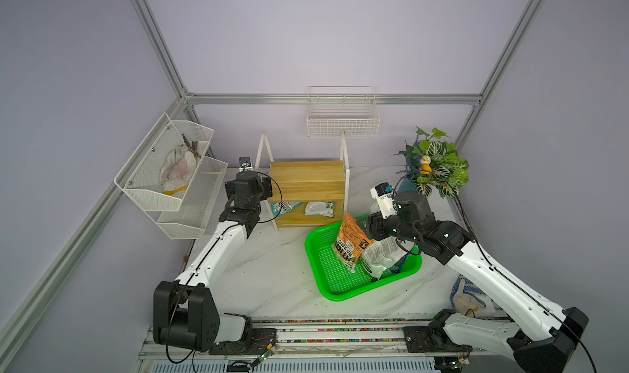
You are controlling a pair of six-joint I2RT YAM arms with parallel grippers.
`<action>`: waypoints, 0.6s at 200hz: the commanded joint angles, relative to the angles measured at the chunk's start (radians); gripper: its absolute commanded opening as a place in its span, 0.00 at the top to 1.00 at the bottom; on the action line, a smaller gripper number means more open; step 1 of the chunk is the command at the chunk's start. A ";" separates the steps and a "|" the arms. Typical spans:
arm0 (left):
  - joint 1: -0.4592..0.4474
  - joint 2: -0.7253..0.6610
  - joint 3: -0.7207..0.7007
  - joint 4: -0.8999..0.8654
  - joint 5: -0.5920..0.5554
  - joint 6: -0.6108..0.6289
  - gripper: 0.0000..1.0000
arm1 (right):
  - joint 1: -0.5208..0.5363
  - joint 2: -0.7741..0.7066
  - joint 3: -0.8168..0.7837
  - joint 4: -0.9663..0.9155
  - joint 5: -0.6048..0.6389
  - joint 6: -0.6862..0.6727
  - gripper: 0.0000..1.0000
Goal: Take down the fertilizer bag from the shelf
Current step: Move the shelf to the center of the board.
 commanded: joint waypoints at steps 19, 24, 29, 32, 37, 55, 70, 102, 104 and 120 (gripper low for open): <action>0.029 0.063 0.164 -0.022 0.004 -0.010 0.00 | -0.004 0.000 -0.012 0.023 0.001 0.004 0.36; 0.029 0.059 0.162 -0.026 0.004 -0.017 0.00 | -0.004 -0.002 -0.013 0.022 0.004 0.004 0.35; 0.029 0.052 0.157 -0.029 0.004 -0.025 0.00 | -0.003 -0.004 -0.012 0.023 0.005 0.005 0.35; 0.029 0.046 0.152 -0.031 0.003 -0.032 0.00 | -0.003 -0.004 -0.012 0.022 0.007 0.005 0.36; 0.029 0.033 0.144 -0.035 0.001 -0.045 0.00 | -0.004 -0.007 -0.014 0.023 0.008 0.005 0.36; 0.028 -0.050 0.098 -0.060 0.012 -0.108 0.00 | -0.004 -0.009 -0.018 0.029 0.012 0.004 0.36; 0.029 -0.127 0.043 -0.087 0.052 -0.174 0.00 | -0.004 -0.004 -0.022 0.037 0.010 0.005 0.35; 0.027 -0.306 -0.121 -0.126 0.161 -0.335 0.00 | -0.003 0.025 -0.023 0.055 -0.012 0.013 0.36; 0.027 -0.315 -0.135 -0.128 0.167 -0.348 0.00 | -0.004 0.027 -0.021 0.057 -0.015 0.014 0.36; 0.027 -0.392 -0.243 -0.117 0.224 -0.458 0.00 | -0.004 0.032 -0.017 0.067 -0.035 0.021 0.36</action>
